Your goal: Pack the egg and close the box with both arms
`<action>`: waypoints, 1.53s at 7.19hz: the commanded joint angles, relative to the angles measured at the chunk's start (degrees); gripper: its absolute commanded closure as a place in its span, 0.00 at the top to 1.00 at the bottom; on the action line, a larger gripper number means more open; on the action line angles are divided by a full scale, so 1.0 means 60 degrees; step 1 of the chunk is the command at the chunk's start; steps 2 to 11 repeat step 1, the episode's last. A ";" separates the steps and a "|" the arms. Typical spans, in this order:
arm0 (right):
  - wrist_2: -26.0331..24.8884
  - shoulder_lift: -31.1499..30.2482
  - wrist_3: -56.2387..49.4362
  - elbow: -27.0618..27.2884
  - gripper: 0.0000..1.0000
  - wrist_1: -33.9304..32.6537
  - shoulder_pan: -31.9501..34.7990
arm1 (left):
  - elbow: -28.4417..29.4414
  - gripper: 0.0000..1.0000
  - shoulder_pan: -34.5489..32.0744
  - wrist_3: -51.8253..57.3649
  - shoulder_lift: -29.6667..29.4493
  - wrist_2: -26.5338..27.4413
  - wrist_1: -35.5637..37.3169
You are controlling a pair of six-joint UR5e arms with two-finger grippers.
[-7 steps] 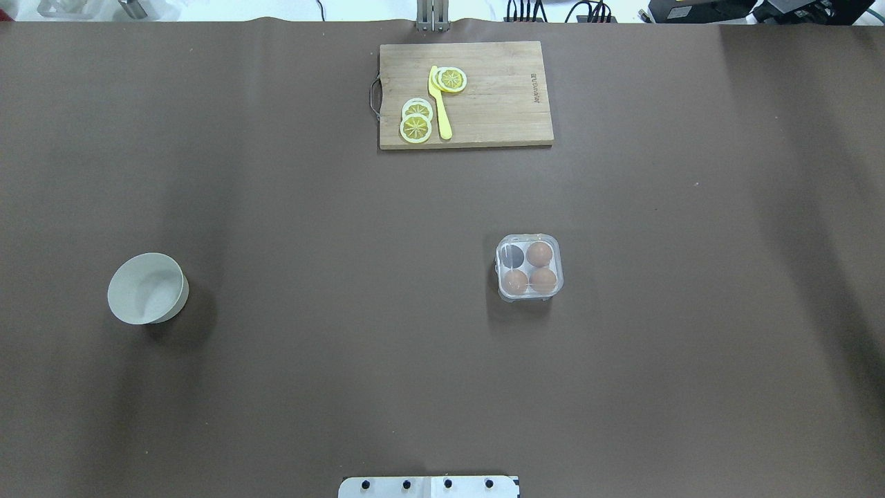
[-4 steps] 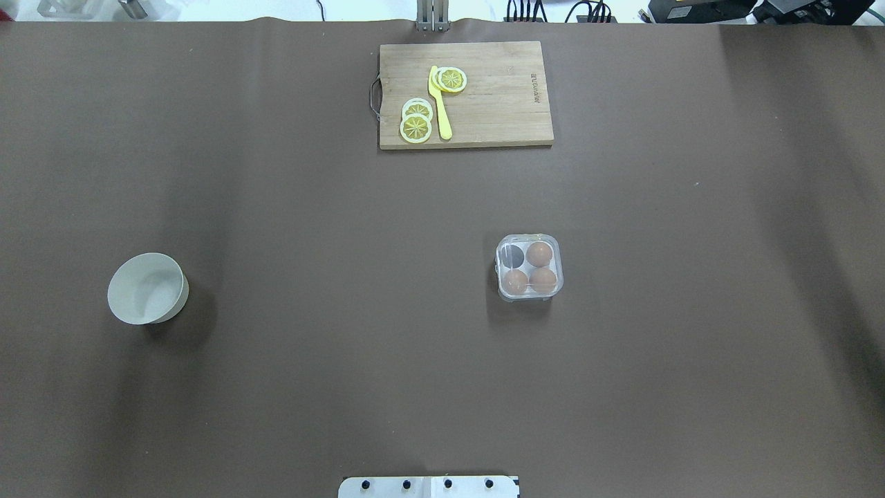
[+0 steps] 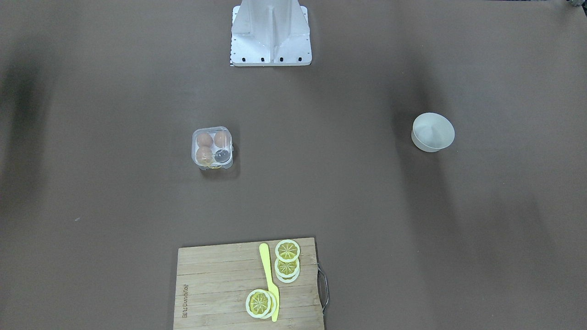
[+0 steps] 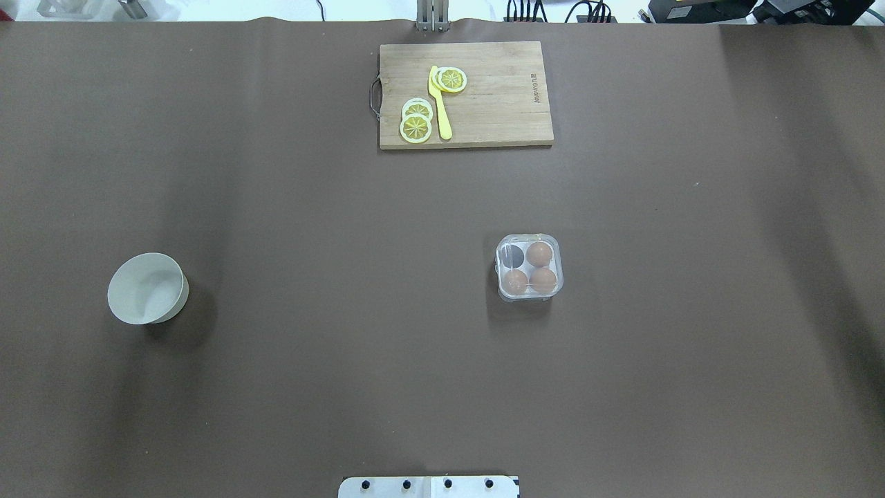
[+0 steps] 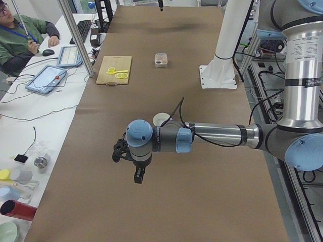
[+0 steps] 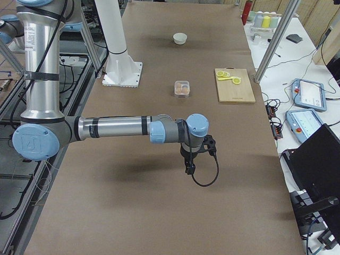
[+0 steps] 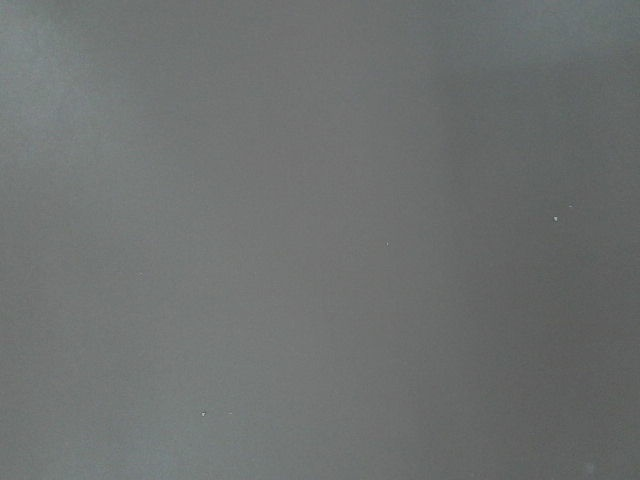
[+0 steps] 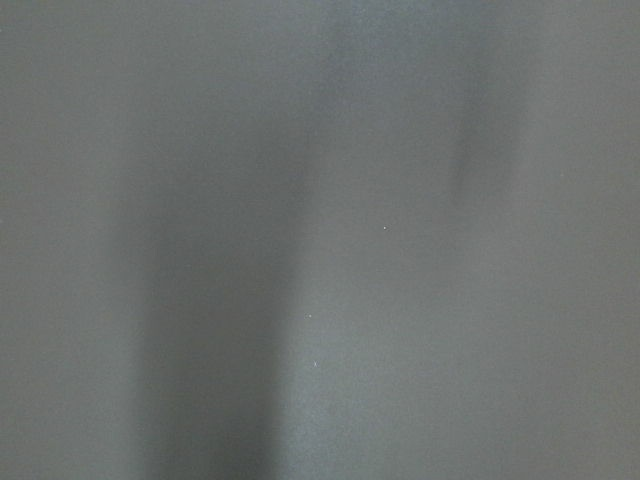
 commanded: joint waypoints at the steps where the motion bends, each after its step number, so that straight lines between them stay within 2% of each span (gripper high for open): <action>1: 0.0000 0.0002 0.0000 0.0000 1.00 0.0000 -0.0009 | -0.0001 0.99 -0.0001 0.0000 0.0002 0.0000 0.0000; 11: 0.0000 0.0002 0.0000 0.0000 1.00 0.0000 -0.0009 | -0.0001 0.99 -0.0001 0.0000 0.0002 0.0000 0.0000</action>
